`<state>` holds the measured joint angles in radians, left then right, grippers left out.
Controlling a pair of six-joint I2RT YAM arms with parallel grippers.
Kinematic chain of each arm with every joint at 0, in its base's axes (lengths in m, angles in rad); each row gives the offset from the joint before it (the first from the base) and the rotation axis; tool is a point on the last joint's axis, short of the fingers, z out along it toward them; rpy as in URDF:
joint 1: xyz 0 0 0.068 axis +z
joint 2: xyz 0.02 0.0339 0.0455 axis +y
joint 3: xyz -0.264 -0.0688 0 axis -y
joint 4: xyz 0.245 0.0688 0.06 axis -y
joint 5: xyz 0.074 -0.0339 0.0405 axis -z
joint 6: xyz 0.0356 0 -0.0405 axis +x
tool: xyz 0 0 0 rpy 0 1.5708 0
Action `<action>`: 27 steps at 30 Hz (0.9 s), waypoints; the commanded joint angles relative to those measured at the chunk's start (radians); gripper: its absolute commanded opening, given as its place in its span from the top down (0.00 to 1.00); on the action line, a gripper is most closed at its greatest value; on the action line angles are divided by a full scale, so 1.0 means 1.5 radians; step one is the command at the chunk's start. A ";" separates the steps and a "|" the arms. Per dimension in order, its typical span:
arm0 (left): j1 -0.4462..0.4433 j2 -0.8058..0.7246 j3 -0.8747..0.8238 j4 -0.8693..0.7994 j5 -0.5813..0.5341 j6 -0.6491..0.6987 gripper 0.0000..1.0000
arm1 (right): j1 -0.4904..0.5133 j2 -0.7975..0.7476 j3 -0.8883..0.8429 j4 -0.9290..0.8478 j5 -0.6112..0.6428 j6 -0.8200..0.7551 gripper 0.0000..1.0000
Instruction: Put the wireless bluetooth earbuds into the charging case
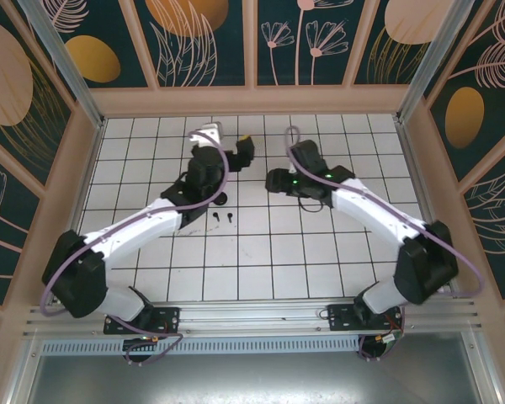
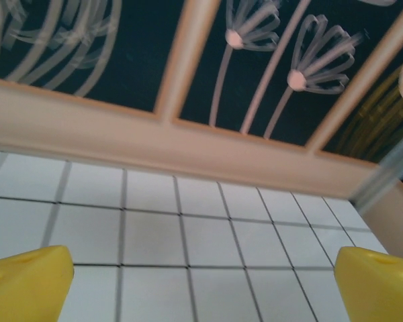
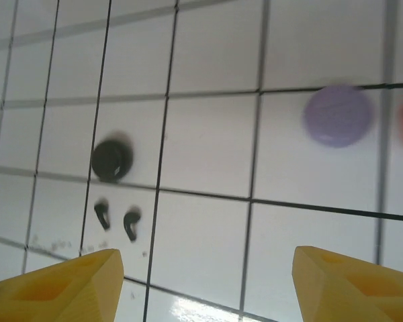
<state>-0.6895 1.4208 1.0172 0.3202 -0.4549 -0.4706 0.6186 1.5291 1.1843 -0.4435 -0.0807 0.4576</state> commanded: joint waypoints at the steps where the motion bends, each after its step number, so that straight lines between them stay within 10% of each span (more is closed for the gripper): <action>1: 0.043 -0.065 -0.048 0.039 -0.037 0.032 0.01 | 0.024 0.070 0.065 0.019 -0.030 -0.102 0.32; 11: 0.182 -0.161 -0.111 0.069 0.005 -0.032 0.01 | 0.073 0.334 0.299 -0.037 -0.027 -0.304 0.32; 27: 0.337 -0.170 -0.122 -0.013 0.102 -0.109 0.01 | 0.128 0.576 0.589 -0.159 0.004 -0.349 0.30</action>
<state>-0.2008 1.1851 0.8471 0.3248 -0.3389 -0.6086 0.8055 2.3562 2.0113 -0.6159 -0.0948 -0.0391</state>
